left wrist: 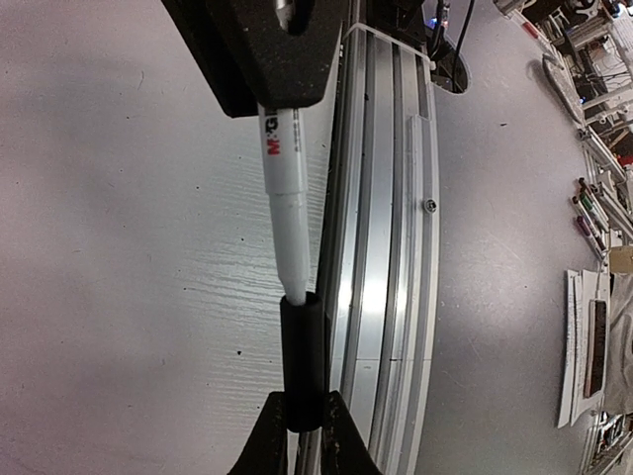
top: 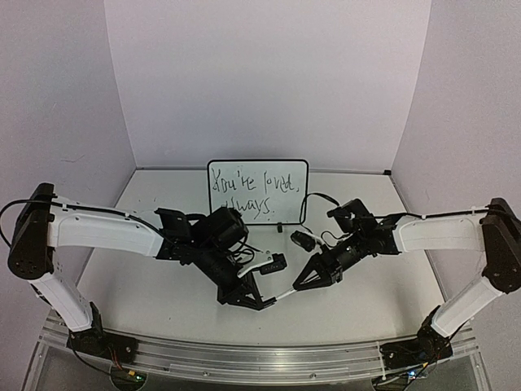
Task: Write a sentence on the whiteboard
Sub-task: Insert the whiteboard marker without the cap into the whiteboard marker.
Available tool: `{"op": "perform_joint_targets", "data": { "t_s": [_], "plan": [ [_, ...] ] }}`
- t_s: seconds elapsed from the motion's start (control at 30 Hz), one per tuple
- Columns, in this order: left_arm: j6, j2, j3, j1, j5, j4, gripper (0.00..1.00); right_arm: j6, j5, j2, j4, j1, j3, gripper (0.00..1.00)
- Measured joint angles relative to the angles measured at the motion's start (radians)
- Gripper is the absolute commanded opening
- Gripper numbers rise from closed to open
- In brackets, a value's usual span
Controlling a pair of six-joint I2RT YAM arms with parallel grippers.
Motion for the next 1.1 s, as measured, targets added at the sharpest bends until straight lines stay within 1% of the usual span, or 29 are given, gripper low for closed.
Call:
{"op": "perform_joint_targets", "data": {
  "t_s": [0.7, 1.1],
  "plan": [
    [-0.004, 0.005, 0.029, 0.0, -0.036, -0.011, 0.0, 0.001, 0.006, 0.054, 0.014, 0.036, 0.048, 0.0],
    [-0.005, 0.028, 0.067, 0.0, -0.047, -0.046, 0.0, 0.012, 0.016, 0.072, 0.035, 0.042, 0.056, 0.0]
  ]
}}
